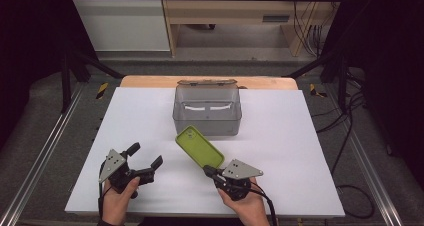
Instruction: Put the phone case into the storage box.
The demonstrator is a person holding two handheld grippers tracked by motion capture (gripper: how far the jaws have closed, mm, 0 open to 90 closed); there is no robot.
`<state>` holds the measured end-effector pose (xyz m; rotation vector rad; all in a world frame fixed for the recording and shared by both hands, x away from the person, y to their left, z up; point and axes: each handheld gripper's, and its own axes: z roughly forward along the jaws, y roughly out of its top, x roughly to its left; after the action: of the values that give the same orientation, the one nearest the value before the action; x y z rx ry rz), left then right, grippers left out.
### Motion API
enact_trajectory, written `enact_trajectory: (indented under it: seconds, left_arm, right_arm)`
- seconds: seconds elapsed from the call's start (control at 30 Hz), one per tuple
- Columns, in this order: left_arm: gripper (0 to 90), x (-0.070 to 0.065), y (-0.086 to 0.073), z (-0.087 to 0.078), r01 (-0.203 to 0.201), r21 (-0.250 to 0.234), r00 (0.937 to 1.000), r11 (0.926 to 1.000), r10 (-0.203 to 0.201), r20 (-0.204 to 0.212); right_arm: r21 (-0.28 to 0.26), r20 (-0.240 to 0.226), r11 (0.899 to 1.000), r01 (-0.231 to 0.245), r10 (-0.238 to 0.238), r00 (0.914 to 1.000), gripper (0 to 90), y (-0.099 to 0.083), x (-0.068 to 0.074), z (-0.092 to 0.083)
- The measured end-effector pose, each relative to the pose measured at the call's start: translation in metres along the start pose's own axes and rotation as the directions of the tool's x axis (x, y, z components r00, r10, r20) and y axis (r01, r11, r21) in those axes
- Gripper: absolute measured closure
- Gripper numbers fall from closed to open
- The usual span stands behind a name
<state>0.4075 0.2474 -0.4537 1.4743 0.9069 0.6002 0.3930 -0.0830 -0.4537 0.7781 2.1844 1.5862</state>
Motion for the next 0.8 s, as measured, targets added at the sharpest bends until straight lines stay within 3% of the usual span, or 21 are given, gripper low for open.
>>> enact_trajectory:
  seconds: [0.17, 0.8]
  left_arm:
    - [1.7, -0.0042, -0.0008, 0.0025, 0.005, -0.001, 0.9993, 1.0000, -0.005, 0.037]
    - [1.3, -0.0108, 0.0000, 0.0028, 0.024, -0.015, 0.9960, 0.9996, -0.023, 0.086]
  right_arm:
    - [-0.005, 0.002, 1.000, -0.002, 0.002, 1.0000, 87.9, 0.0001, 0.0000, 0.0000]
    - [-0.073, 0.012, 0.997, 0.012, -0.012, 0.9999, 87.9, 0.0062, 0.0048, -0.0015]
